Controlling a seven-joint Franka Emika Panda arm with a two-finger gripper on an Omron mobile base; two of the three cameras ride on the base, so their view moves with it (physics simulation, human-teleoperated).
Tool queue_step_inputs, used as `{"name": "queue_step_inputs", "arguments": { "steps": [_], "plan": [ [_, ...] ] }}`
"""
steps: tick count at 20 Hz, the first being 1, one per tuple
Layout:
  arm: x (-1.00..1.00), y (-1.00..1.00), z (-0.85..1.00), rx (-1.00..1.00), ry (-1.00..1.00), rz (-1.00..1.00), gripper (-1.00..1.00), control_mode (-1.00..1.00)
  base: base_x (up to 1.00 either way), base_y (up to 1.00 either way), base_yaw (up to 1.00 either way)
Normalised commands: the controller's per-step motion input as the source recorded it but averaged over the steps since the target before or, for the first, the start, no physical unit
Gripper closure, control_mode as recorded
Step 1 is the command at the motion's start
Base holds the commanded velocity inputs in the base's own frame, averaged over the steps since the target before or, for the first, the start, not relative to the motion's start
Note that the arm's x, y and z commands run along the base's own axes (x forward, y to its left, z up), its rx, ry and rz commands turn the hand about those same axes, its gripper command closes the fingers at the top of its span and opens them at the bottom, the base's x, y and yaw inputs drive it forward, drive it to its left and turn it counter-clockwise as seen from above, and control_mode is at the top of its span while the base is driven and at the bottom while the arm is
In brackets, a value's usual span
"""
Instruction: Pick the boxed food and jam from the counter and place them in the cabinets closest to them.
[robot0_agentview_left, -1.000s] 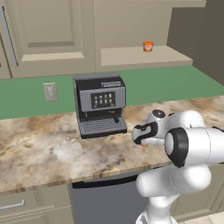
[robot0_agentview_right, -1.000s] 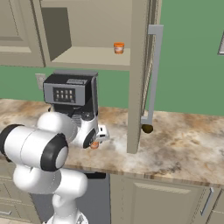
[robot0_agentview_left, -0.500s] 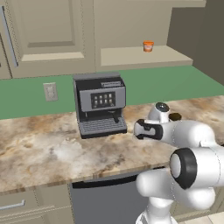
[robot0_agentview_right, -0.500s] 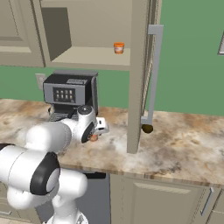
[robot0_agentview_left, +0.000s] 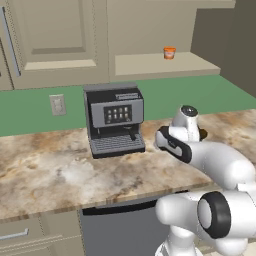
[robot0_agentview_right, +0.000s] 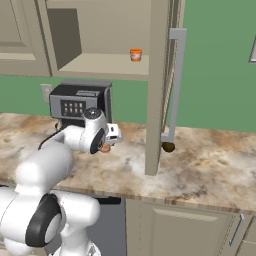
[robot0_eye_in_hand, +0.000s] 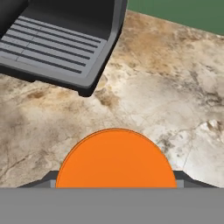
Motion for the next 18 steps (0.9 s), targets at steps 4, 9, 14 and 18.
{"name": "queue_step_inputs", "arguments": {
  "steps": [4, 9, 14, 18],
  "plan": [
    [-0.21, -0.01, 0.55, 0.0, -0.01, -0.01, 1.0, -1.0, 0.0, 0.0, 0.0],
    [-0.28, -0.02, 0.56, 0.0, -0.03, 0.0, 1.0, -1.0, 0.0, 0.0, 0.0],
    [-0.28, -0.01, 0.55, 0.0, 0.0, 0.0, 1.0, -1.0, 0.0, 0.0, 0.0],
    [-0.27, -0.01, 0.54, 0.0, 0.0, 0.0, 1.0, -1.0, 0.0, 0.0, 0.0]
  ]
}}
